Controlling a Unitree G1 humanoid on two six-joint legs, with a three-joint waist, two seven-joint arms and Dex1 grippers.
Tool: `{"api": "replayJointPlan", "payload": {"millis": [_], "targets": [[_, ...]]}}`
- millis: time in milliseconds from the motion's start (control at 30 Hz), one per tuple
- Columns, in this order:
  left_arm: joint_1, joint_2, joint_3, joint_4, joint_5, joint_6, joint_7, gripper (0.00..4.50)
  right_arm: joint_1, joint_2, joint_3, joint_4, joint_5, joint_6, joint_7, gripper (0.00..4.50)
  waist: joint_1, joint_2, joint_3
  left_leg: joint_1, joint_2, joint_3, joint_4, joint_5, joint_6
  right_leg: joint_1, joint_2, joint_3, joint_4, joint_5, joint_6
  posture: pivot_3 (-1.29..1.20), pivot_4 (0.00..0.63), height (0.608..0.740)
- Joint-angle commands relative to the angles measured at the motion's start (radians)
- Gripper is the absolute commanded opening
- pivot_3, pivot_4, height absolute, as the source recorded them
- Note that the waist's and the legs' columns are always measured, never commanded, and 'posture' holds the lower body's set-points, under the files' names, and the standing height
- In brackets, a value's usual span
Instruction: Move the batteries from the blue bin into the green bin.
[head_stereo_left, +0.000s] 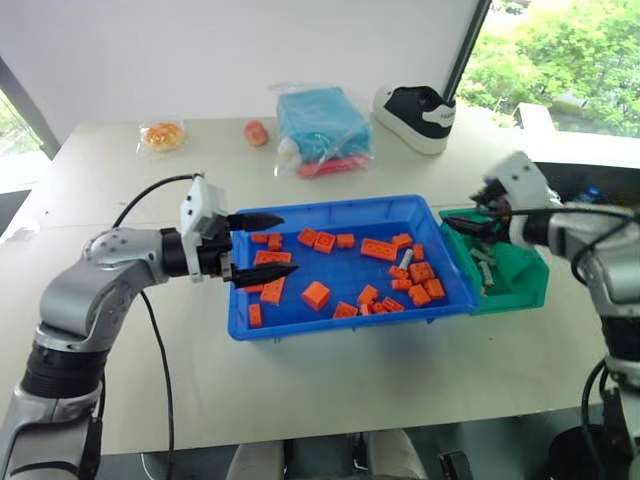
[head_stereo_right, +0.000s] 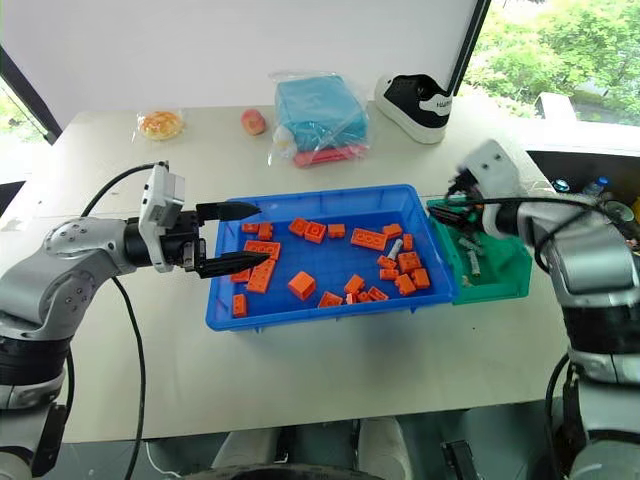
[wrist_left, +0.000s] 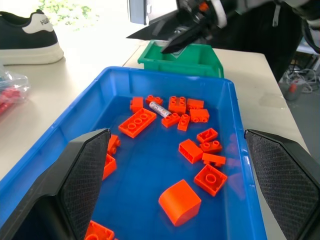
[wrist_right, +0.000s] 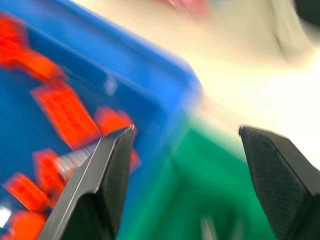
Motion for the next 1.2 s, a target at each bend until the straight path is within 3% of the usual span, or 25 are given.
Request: {"api": "replayJointPlan", "payload": {"millis": [33, 300, 500, 1033, 1200], "targets": [[-0.014, 0.002, 0.018, -0.023, 0.0, -0.017, 0.004, 4.5, -0.108, -0.007, 0.156, 0.181, -0.147, -0.259, 0.174, 3.47, 0.003, -0.001, 0.0, 0.0, 0.0, -0.001, 0.0, 0.0, 0.0, 0.0, 0.0, 0.0, 0.0, 0.0, 0.0, 0.0, 0.15, 0.727], [0.051, 0.013, 0.052, -0.098, -0.013, -0.004, 0.042, 4.5, -0.413, 0.103, 0.397, 0.763, -0.433, -0.853, 0.378, 3.47, -0.005, 0.0, 0.002, 0.0, -0.001, 0.001, 0.001, 0.0, 0.0, 0.0, 0.0, 0.003, 0.0, 0.003, -0.003, 0.0, 0.15, 0.727], [0.082, 0.022, 0.086, -0.127, -0.021, 0.001, 0.078, 4.5, -0.463, 0.152, 0.439, 0.947, -0.504, -1.124, 0.493, 3.47, -0.002, 0.0, 0.002, 0.001, -0.001, 0.0, 0.001, 0.001, -0.001, 0.002, 0.0, 0.004, 0.001, 0.003, -0.003, 0.0, 0.15, 0.727], [0.11, 0.044, 0.124, -0.164, -0.048, 0.02, 0.12, 4.5, -0.427, 0.254, 0.413, 1.073, -0.594, -1.306, 0.411, 3.47, -0.019, -0.009, -0.004, 0.004, -0.001, -0.001, 0.001, 0.001, -0.003, 0.004, 0.0, 0.005, 0.003, 0.003, -0.004, 0.0, 0.15, 0.727], [0.107, 0.05, 0.123, -0.152, -0.043, 0.012, 0.115, 4.5, -0.5, 0.244, 0.371, 1.082, -0.556, -1.248, 0.544, 3.47, -0.02, -0.006, -0.002, 0.004, -0.001, -0.001, 0.001, 0.002, -0.003, 0.004, 0.0, 0.005, 0.003, 0.003, -0.004, 0.0, 0.15, 0.727]]}}
